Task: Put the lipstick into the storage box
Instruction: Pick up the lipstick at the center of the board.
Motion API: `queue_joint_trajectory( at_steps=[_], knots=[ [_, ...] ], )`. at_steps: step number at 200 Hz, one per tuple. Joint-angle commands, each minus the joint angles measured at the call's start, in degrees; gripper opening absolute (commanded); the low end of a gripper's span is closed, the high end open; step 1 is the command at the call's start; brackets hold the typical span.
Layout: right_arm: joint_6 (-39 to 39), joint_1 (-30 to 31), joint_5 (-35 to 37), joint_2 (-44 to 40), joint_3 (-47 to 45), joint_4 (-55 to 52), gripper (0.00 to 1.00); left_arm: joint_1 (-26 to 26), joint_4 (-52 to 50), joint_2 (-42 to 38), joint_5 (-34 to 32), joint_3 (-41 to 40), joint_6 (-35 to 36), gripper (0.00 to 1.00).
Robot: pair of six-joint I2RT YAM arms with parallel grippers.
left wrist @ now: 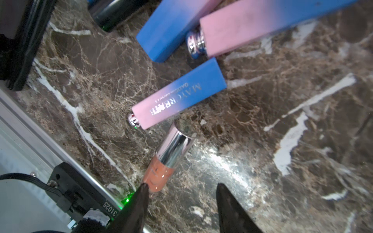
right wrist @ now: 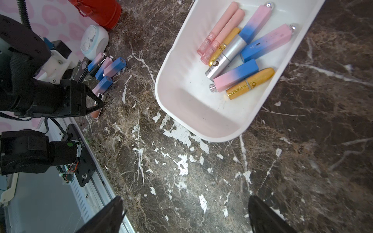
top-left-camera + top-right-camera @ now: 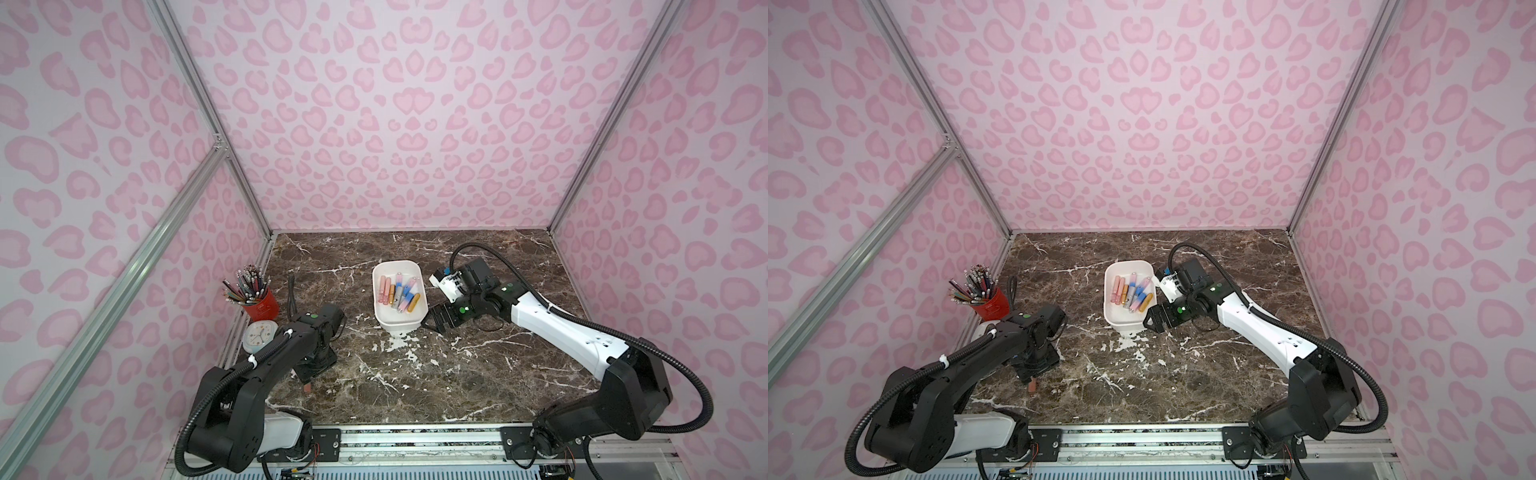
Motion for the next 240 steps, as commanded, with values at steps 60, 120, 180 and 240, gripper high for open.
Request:
queue_joint_trajectory(
  at_steps=[60, 120, 180, 240],
  knots=[
    [-0.98, -2.14, -2.02, 2.95, 1.90, -0.40, 0.99, 2.25, 2.29, 3.85, 0.60, -0.56, 2.58, 0.56],
    [-1.88, -2.61, -1.85, 5.07, 4.62, -2.59, 0.99, 2.47, 5.67, 4.65, 3.21, -3.42, 2.34, 0.48],
    [-1.87, -2.84, -1.80, 5.63, 5.97, -3.07, 0.99, 2.03, 4.65, 4.88, 4.45, 1.05, 3.75, 0.10],
    [-1.39, -3.05, 0.07, 3.54, 4.94, -3.12, 0.99, -1.39, -2.15, 10.39, 2.52, 22.60, 8.53, 0.09]
  ],
)
